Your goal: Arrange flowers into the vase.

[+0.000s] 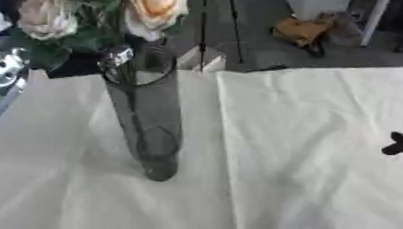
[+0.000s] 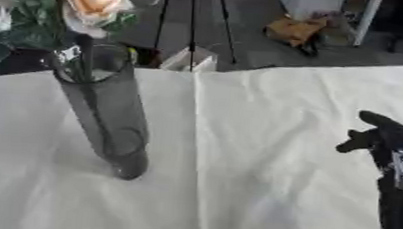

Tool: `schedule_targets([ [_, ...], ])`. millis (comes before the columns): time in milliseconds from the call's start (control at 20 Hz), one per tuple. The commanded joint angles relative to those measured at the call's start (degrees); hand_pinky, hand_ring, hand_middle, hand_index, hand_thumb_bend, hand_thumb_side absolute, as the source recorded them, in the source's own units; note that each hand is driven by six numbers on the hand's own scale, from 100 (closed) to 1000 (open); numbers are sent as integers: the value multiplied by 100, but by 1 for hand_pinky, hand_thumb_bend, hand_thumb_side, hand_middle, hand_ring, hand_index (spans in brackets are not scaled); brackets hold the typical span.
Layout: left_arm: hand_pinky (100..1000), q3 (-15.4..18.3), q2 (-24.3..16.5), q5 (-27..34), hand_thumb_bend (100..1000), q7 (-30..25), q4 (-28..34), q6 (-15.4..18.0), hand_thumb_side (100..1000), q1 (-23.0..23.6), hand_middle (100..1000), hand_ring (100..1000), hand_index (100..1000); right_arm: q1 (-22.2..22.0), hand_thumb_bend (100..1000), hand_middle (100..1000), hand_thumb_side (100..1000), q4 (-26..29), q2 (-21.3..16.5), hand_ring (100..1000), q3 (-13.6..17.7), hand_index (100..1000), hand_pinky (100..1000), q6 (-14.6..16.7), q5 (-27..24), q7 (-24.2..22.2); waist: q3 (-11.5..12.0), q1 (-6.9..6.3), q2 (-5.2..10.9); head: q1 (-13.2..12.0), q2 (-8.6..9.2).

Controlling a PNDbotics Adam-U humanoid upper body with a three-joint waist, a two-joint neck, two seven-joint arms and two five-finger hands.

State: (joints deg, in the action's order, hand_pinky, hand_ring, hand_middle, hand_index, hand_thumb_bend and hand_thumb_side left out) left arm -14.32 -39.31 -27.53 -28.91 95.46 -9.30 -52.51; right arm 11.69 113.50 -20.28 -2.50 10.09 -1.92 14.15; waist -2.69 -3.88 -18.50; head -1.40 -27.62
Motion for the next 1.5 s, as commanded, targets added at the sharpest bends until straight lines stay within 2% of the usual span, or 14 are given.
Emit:
schedule_targets([
  [50,852,175,-141,62,351,-66,40,43,1000,-131,928,892,1000,29,100,467,942,109,-55,519,37,788,812,-2,4,-7,15,-8,188,-6,51],
  [400,856,204,-162,114,386,-122,69,23,1000,-114,935,896,1000,26,100,467,943,109,-59,517,35,787,812,0,4,-10,43,-3,185,-6,38],
  [700,870,234,-204,175,581,-271,75,106,1000,-101,944,904,1000,18,100,466,942,109,-62,516,29,788,813,-4,6,-23,72,-1,180,-11,9],
  [900,877,274,-231,114,998,-516,62,219,1000,-113,939,907,1000,13,100,466,942,109,-64,515,27,788,813,-5,2,-27,90,-3,186,-15,-11],
  [1500,877,318,-240,-22,1000,-602,74,129,1000,-96,932,903,1000,12,100,461,937,109,-60,514,37,788,814,-36,-70,-40,67,-17,208,-28,2],
])
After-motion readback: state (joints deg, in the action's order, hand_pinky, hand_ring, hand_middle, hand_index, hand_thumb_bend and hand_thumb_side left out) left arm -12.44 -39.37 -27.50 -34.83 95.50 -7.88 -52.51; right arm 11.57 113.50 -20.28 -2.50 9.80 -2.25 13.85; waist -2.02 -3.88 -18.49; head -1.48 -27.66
